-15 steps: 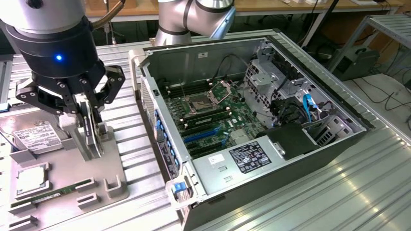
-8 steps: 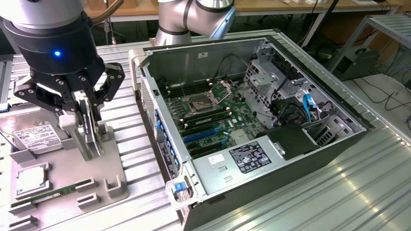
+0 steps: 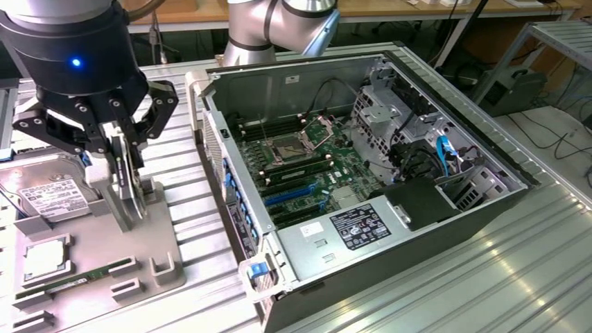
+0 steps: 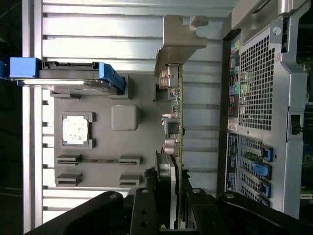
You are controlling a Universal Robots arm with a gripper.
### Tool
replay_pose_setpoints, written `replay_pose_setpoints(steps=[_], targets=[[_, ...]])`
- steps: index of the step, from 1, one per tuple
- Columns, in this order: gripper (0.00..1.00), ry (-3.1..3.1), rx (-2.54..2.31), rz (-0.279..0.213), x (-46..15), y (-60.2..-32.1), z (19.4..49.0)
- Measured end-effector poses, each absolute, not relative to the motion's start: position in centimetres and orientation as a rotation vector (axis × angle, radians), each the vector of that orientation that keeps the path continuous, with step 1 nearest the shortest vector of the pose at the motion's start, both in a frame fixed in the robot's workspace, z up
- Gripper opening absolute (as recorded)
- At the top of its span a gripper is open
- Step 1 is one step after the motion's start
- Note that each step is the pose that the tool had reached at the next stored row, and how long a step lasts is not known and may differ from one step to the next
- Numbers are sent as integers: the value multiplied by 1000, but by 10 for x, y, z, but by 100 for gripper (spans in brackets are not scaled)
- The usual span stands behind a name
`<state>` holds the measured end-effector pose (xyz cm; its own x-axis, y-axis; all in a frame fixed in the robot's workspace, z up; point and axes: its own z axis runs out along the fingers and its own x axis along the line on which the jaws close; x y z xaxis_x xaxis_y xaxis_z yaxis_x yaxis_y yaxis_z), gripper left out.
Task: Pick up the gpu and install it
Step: 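Pick up the gpu and move the gpu toward the slot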
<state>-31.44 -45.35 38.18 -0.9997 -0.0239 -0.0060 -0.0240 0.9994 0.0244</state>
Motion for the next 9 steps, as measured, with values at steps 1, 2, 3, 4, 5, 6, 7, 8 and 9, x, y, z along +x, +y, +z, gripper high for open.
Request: replay_pose_setpoints(steps=[1, 2, 3, 4, 5, 6, 7, 8, 9], targets=[[28, 3136, -38, 38, -314, -454, 383], [28, 3136, -38, 38, -314, -454, 385], [28, 3136, -38, 38, -314, -454, 387], [28, 3136, -38, 38, -314, -454, 388], [28, 3136, -38, 38, -314, -454, 390], [28, 3136, -38, 38, -314, -454, 391], [28, 3136, -38, 39, -314, -454, 393], [28, 3136, -38, 38, -314, -454, 394], [28, 3136, -38, 39, -314, -454, 396]])
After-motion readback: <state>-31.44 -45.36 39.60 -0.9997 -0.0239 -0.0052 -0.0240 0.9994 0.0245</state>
